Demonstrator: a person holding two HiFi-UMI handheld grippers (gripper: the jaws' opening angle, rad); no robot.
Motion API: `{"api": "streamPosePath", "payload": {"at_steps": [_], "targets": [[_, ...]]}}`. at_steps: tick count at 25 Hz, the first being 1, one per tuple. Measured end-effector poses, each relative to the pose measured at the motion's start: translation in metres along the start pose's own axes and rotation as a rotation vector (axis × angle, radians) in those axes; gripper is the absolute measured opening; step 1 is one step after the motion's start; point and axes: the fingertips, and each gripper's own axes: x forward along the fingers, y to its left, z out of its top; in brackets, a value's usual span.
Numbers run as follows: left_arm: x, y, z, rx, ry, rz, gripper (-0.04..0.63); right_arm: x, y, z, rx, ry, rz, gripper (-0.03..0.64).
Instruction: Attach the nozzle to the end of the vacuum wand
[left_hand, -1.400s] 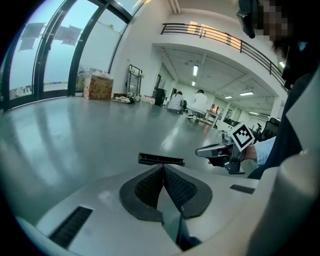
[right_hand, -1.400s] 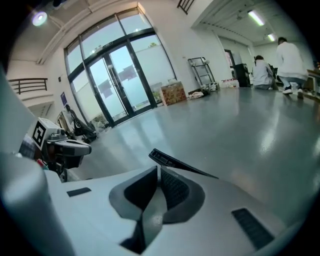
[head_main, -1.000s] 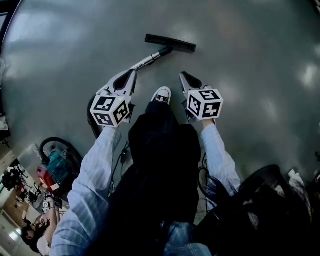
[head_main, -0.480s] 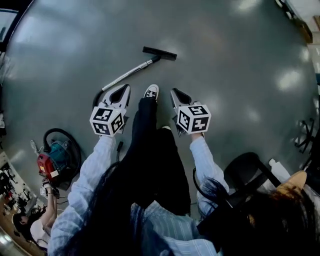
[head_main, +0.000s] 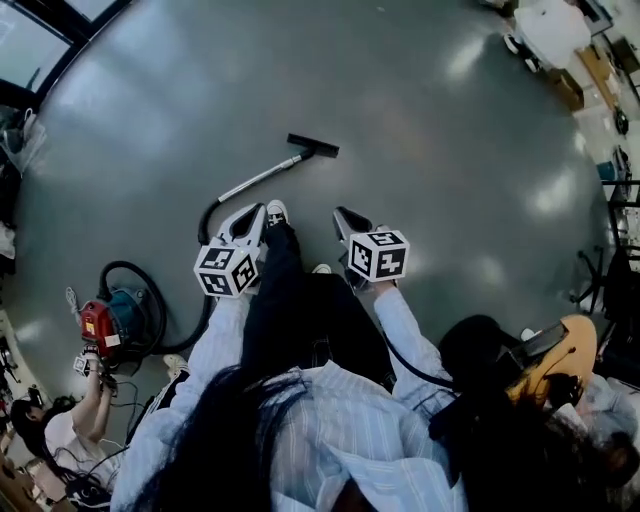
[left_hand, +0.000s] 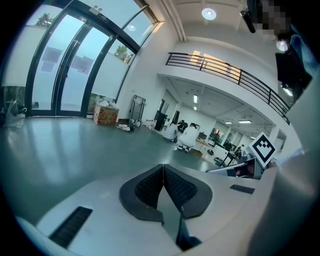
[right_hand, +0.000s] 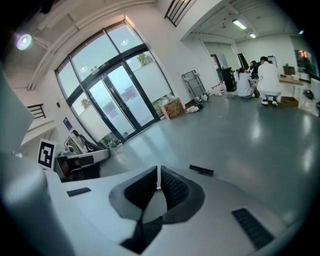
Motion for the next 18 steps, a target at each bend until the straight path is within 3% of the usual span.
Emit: {"api": "streamPosePath", "payload": {"at_steps": [11,18], "targets": [[-0.073,-0.024,0.027,-0.007,-0.096,0.002,0.008,-0.023,0.059,0.003,-0.087,-0.004,0.01,0.026],[-0.128,-0.033,0.016,0.011,-0.111,-0.042,0.008,-0.03,0.114,-0.022,-0.123,-0.02,0.023,0.026]]}}
